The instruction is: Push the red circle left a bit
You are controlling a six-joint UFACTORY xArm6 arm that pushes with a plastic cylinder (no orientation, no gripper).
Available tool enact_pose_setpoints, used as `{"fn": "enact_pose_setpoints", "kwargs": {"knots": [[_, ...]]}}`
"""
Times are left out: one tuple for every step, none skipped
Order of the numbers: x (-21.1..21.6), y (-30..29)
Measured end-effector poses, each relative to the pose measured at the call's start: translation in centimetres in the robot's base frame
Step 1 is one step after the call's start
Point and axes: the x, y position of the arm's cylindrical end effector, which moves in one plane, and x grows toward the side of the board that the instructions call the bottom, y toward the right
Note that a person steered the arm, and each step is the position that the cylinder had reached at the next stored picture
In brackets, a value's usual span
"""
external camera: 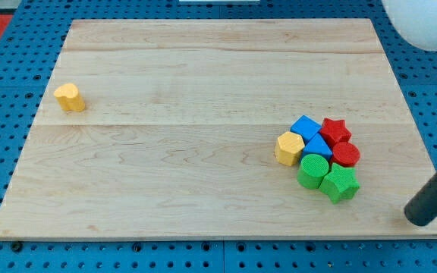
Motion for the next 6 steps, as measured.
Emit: {"fn": "enact_pose_setpoints", "kwargs": {"knots": [[0.0,1.3],[0.0,1.6],[0.0,1.9],[-3.7,1.9],[-8.1,1.9],[-9.8,1.6]]}}
